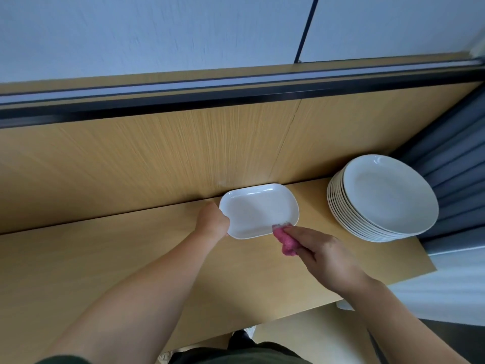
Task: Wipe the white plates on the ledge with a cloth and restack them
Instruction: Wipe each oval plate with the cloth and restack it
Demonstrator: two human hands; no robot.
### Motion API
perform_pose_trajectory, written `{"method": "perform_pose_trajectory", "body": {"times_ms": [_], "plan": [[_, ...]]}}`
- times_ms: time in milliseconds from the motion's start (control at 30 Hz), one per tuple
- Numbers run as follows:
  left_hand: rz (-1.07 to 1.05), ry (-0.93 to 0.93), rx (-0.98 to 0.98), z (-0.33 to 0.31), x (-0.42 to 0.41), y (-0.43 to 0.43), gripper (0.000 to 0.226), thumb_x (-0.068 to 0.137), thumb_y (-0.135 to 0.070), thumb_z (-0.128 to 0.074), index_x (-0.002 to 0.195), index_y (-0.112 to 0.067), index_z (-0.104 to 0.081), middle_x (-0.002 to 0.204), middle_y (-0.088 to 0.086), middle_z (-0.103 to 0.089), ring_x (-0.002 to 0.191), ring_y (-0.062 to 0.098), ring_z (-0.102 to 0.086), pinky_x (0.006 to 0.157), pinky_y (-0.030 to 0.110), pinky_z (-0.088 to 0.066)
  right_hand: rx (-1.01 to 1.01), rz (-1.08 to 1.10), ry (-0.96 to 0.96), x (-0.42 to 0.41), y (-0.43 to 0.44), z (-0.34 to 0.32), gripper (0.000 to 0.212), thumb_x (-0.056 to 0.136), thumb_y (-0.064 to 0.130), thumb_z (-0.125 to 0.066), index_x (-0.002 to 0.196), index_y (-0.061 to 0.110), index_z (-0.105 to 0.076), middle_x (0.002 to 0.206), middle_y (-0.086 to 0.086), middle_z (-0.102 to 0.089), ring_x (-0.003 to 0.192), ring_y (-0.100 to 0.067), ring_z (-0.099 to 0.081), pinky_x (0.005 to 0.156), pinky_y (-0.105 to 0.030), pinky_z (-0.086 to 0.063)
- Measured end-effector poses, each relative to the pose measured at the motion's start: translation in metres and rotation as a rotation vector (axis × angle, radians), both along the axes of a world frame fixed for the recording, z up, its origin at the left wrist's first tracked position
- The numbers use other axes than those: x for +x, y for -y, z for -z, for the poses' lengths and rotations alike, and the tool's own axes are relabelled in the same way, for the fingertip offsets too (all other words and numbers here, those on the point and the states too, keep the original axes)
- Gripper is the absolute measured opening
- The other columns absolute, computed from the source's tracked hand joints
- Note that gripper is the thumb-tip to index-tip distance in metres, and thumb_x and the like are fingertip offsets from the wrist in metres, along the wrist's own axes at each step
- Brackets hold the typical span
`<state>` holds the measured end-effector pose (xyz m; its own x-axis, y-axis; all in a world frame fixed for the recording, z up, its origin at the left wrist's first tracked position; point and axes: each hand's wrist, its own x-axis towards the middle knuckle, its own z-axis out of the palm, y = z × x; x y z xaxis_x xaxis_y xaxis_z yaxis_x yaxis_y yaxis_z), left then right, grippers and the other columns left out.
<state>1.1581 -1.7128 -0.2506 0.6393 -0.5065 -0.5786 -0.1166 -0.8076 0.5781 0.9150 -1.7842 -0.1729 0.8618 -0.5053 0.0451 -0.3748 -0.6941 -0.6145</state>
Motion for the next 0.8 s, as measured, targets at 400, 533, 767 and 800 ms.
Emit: {"method": "perform_pose_trajectory", "body": {"times_ms": [400, 533, 767, 800], "plan": [[-0.049, 0.069, -0.010, -0.004, 0.039, -0.105, 0.012, 0.089, -0.004, -0.043, 0.099, -0.007, -0.047, 0.092, 0.010, -0.059, 0.085, 0.031, -0.063, 0.059, 0.031, -0.044, -0.035, -0.011, 0.127, 0.041, -0.033, -0.021, 0.030, 0.096, 0.009, -0.057, 0.122, 0.020, -0.066, 0.103, 0.013, -0.069, 0.106, 0.009, -0.059, 0.092, -0.013, -0.045], [-0.094, 0.063, -0.003, -0.009, 0.054, -0.162, 0.011, 0.089, -0.003, -0.041, 0.098, -0.007, -0.046, 0.088, 0.009, -0.058, 0.077, 0.027, -0.058, 0.056, 0.029, -0.039, -0.008, -0.019, 0.112, 0.074, -0.066, -0.019, 0.031, 0.095, 0.018, -0.051, 0.123, 0.023, -0.064, 0.108, 0.008, -0.071, 0.106, 0.005, -0.061, 0.089, -0.014, -0.047], [-0.120, 0.078, 0.036, -0.010, 0.072, -0.231, 0.008, 0.090, -0.002, -0.040, 0.095, -0.005, -0.045, 0.081, 0.004, -0.049, 0.067, 0.019, -0.044, 0.053, 0.029, -0.031, 0.097, -0.093, 0.098, 0.128, -0.128, -0.012, 0.032, 0.099, 0.040, -0.042, 0.119, 0.027, -0.063, 0.097, 0.012, -0.068, 0.097, -0.005, -0.066, 0.086, -0.038, -0.054], [-0.121, 0.077, 0.043, -0.009, 0.073, -0.237, 0.007, 0.091, -0.003, -0.040, 0.095, -0.006, -0.045, 0.080, 0.003, -0.049, 0.066, 0.017, -0.043, 0.052, 0.028, -0.031, 0.105, -0.108, 0.084, 0.134, -0.134, -0.010, 0.030, 0.100, 0.037, -0.044, 0.120, 0.027, -0.064, 0.094, 0.015, -0.066, 0.097, -0.004, -0.066, 0.087, -0.038, -0.053]]}}
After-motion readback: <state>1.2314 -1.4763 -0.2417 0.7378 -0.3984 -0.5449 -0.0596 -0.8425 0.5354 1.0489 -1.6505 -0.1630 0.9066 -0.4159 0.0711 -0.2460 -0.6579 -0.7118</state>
